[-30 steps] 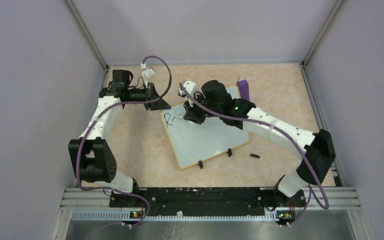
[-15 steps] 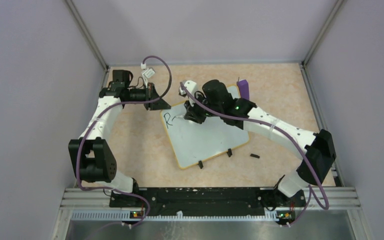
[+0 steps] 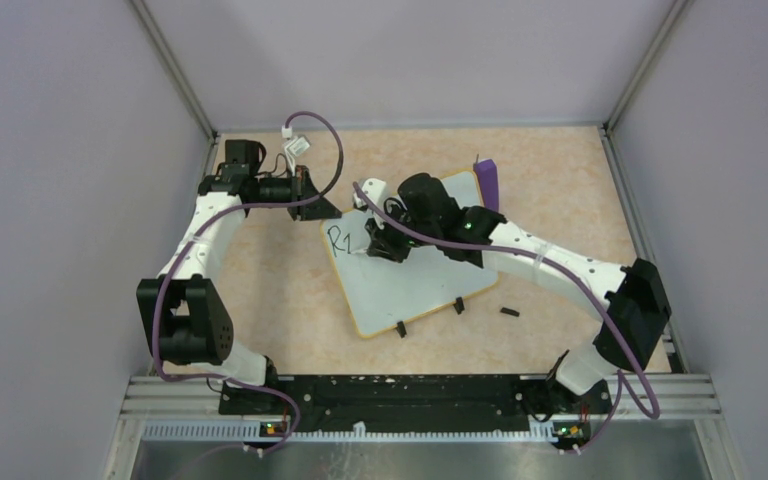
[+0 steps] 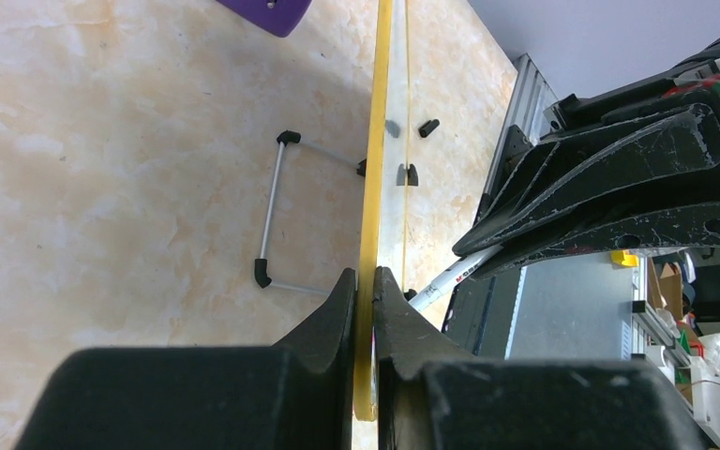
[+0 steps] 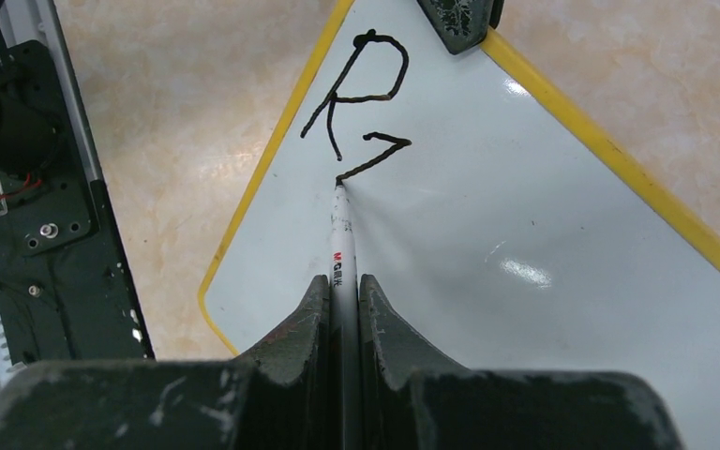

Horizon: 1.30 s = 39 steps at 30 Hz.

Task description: Write a sentence on the whiteboard

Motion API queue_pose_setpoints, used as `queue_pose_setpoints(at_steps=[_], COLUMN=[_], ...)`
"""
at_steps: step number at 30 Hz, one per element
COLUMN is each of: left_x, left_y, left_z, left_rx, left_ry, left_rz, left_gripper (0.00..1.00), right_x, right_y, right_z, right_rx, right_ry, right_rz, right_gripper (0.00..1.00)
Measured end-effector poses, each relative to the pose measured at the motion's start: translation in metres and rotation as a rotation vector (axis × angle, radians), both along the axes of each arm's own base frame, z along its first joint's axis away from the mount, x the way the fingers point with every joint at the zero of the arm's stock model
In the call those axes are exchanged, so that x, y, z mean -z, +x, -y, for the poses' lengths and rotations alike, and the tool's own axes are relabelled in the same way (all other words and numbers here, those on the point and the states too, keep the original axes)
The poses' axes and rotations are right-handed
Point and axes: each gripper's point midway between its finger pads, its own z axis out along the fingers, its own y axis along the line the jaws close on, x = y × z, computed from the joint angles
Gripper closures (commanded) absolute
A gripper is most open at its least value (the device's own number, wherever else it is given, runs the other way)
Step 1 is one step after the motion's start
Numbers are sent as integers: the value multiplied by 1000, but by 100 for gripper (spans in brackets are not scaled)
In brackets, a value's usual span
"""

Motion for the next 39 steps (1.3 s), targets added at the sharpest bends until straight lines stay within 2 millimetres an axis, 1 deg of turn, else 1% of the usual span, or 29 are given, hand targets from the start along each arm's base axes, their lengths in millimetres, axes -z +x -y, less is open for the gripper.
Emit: queue_pose_setpoints(at_steps=[11, 17, 22, 32, 35, 39], left_x=[0, -1, -1, -1, -2, -2], left_y=[0, -1, -1, -1, -2, -2], left_z=[0, 1, 1, 1, 1, 1], left_rx=[1, 5, 6, 5, 5, 5], left_ry=[-1, -7, -8, -7, -7, -7], left_rz=[0, 0, -1, 0, 1, 2], left_gripper=[100, 100, 100, 100, 100, 100], right_x=[-4, -20, -33, -49, -49, -42], right_y=[3, 13, 15, 19, 21, 23], right_z=[5, 8, 7, 2, -1, -3], right_rx=[7, 37, 39, 40, 39, 39], right_ry=[-15, -1, 20, 52, 56, 45], right_rz=[15, 39, 54, 77, 80, 72], right_gripper=[100, 100, 100, 100, 100, 100])
